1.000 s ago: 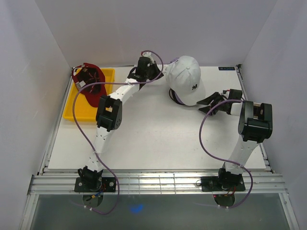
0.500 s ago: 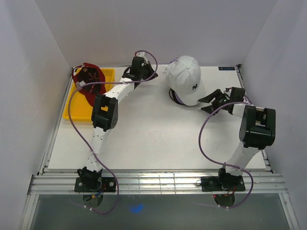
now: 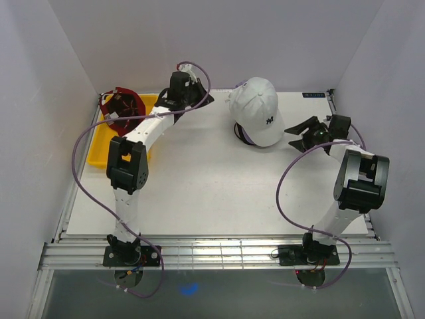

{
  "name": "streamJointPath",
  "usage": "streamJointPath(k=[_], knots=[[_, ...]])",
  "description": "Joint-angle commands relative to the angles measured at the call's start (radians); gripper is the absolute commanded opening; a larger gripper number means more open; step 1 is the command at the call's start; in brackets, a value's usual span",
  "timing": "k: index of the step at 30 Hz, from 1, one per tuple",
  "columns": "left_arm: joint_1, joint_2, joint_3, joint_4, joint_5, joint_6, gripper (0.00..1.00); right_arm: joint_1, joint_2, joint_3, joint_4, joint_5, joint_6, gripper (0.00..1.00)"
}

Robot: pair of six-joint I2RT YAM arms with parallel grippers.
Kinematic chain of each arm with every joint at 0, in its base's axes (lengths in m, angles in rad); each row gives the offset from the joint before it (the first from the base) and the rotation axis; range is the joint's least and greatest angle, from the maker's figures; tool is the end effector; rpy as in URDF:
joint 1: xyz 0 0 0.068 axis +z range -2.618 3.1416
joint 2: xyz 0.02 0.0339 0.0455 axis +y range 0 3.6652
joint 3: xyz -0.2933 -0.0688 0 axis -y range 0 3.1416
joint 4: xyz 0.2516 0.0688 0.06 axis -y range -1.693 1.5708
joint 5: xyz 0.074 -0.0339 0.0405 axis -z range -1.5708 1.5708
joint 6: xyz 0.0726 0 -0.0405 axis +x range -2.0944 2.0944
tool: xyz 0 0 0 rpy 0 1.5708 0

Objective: Stack the hats

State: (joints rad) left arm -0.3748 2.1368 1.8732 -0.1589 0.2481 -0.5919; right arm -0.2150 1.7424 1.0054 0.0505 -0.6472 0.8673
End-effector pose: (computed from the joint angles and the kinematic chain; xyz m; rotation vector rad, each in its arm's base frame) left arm 0.5216 -0.2243 0.2942 -0.0586 2.0858 -0.8549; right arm 0.3989 -0.0423 0.1942 0.8655 2.1440 1.0719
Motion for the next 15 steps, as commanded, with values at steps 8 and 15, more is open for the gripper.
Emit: streamJointPath(k=[8,15], knots=[[0.001,-0.328,-0.233,-0.033,0.065,-0.014,0.00,0.014,0.199,0.343,0.051,0.100,0.010,0.70],[-0.001,-0.374,-0.238,-0.080,0.097,-0.008,0.00,0.097,0.341,0.499,0.043,0.093,-0.054,0.71]])
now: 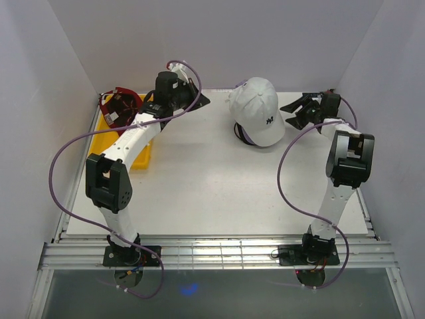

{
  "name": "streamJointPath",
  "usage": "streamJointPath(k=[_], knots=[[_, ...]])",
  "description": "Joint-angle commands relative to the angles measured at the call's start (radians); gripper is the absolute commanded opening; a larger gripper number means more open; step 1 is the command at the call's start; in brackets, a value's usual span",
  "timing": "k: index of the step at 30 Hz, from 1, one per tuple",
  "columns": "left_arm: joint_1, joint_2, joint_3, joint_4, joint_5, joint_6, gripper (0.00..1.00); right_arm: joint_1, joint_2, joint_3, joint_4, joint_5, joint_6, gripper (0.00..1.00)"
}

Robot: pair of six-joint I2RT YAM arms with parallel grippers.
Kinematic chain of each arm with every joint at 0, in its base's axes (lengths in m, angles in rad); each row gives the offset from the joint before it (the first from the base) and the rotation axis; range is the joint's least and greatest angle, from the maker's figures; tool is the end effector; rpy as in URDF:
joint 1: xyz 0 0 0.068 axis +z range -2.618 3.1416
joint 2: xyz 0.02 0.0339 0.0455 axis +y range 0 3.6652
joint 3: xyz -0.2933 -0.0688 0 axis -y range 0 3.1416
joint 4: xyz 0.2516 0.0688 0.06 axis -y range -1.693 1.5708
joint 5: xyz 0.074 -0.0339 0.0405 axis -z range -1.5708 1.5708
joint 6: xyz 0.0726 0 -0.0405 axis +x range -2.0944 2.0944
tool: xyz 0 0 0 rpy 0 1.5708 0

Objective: Stack the hats

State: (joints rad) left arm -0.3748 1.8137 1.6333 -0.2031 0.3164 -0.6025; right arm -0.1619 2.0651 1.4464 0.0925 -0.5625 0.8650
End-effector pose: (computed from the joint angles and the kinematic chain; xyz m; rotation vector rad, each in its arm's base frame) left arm 0.4397 -0.1973 0.3586 -0.0136 2.0574 -0.9362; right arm 0.5155 -0.0450 0.2066 0.7408 2.0380 1.0042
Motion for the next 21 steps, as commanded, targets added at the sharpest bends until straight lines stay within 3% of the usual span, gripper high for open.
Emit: streamJointPath(k=[1,4,15,21], knots=[[0.000,-0.050,0.017,-0.044,0.030,0.004,0.00,0.067,0.033,0.072,-0.008,0.010,-0.060,0.71],[-0.001,-0.053,0.028,-0.052,0.033,0.003,0.00,0.104,0.015,0.028,0.003,0.029,-0.064,0.70],[0.000,-0.037,0.033,-0.052,0.027,-0.019,0.00,0.147,-0.229,-0.378,0.133,0.058,-0.063,0.69],[0.001,-0.016,0.069,-0.045,0.015,-0.026,0.00,0.157,-0.324,-0.455,0.151,0.039,-0.093,0.69]])
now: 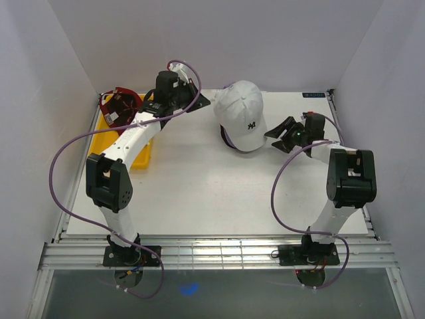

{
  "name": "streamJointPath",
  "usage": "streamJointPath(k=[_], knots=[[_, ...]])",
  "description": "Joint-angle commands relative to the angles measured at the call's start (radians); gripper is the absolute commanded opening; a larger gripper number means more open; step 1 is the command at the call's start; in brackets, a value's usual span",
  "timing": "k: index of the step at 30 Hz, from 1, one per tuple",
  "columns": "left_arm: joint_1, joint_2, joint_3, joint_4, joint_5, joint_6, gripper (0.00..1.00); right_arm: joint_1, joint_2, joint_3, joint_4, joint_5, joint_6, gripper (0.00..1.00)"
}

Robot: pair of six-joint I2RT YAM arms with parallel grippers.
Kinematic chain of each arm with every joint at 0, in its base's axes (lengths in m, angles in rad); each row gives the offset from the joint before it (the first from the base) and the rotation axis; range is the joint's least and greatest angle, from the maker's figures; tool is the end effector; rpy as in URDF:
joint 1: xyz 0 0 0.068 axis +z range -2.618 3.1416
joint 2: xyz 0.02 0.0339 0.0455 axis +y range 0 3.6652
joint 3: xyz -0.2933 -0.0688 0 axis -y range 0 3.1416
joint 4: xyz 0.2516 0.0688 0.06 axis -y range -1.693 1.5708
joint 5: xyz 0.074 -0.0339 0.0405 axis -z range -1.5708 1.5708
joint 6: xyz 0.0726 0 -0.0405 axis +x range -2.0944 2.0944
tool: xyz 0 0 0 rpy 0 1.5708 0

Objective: Stack the hats

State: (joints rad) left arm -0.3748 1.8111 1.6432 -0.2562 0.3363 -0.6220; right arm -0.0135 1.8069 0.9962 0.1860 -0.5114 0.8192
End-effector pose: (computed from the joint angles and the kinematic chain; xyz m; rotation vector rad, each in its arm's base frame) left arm 0.4359 -0.1972 0.3568 -0.0304 2.1051 -0.9580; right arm 0.4173 0.0299 0.1773 0.6393 2.1957 0.9999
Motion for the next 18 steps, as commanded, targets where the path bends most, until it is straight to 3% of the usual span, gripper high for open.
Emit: streamJointPath(k=[1,3,5,9,10,13,18], knots=[[0.001,0.003,0.088,0.014,0.004,-0.007,0.00,0.009,-0.075,-0.004,0.052,-0.013,-0.054,0.69],[-0.001,0.023,0.116,0.035,0.026,-0.016,0.00,0.004,-0.110,0.007,0.018,0.004,-0.068,0.69],[-0.001,0.057,0.153,0.066,0.038,-0.027,0.06,0.001,-0.132,0.054,-0.020,0.017,-0.084,0.69],[-0.007,0.112,0.210,0.112,0.049,-0.032,0.41,-0.014,-0.170,0.146,-0.076,0.047,-0.092,0.71],[-0.012,0.125,0.219,0.141,0.052,-0.028,0.45,-0.014,-0.169,0.166,-0.074,0.045,-0.086,0.72],[-0.022,0.188,0.265,0.198,0.084,0.001,0.52,-0.014,-0.129,0.248,-0.007,-0.010,-0.036,0.73],[-0.041,0.319,0.352,0.299,0.133,0.062,0.55,0.000,-0.022,0.419,0.064,-0.071,0.005,0.77]])
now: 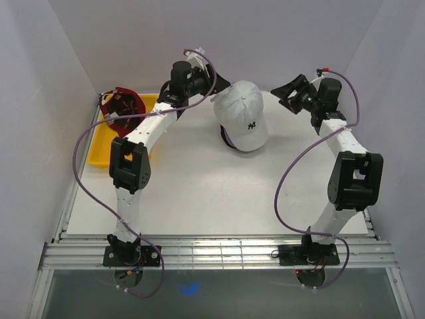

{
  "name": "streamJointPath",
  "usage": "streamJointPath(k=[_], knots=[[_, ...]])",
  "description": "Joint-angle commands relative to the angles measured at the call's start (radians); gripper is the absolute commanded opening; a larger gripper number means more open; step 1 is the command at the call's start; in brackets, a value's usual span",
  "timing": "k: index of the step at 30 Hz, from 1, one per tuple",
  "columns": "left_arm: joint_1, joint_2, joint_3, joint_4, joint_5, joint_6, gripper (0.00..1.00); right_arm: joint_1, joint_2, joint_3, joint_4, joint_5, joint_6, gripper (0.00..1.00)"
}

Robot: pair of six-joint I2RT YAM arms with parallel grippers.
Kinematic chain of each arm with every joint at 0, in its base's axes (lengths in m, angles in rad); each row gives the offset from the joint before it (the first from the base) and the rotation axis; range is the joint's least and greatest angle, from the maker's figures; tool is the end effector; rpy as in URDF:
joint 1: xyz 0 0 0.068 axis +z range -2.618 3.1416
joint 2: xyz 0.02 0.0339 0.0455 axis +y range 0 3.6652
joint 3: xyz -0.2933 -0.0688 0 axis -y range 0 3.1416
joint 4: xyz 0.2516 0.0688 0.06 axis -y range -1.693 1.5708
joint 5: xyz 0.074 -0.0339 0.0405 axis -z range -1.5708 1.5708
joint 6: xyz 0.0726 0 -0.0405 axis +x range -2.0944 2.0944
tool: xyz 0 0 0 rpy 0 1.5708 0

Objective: Stack the hats

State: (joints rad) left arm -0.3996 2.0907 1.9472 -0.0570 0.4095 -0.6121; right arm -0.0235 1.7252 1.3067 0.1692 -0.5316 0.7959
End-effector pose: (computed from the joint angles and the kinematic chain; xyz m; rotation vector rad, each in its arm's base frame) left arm 0.5056 -0.2449 0.3634 0.1167 1.8845 -1.0752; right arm 0.4525 0.0262 0.3222 0.3812 1.8694 1.0172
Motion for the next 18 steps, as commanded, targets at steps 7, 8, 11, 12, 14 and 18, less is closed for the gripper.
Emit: streamJointPath(k=[7,8,11,12,14,18], knots=[[-0.021,0.167,0.087,0.177,0.086,0.064,0.56,0.086,0.272,0.403,0.035,-0.091,-0.030,0.80],[-0.022,0.175,0.087,0.178,0.086,0.067,0.56,0.108,0.322,0.440,-0.030,-0.079,-0.053,0.81],[-0.025,0.204,0.102,0.157,0.072,0.081,0.55,0.141,0.381,0.503,-0.076,-0.065,-0.103,0.81],[-0.025,0.209,0.107,0.149,0.071,0.084,0.54,0.146,0.385,0.497,-0.074,-0.064,-0.110,0.81],[-0.025,0.216,0.101,0.151,0.068,0.084,0.53,0.155,0.386,0.452,-0.068,-0.045,-0.112,0.80],[-0.025,0.235,0.096,0.146,0.054,0.061,0.44,0.155,0.373,0.339,-0.037,-0.030,-0.092,0.75]])
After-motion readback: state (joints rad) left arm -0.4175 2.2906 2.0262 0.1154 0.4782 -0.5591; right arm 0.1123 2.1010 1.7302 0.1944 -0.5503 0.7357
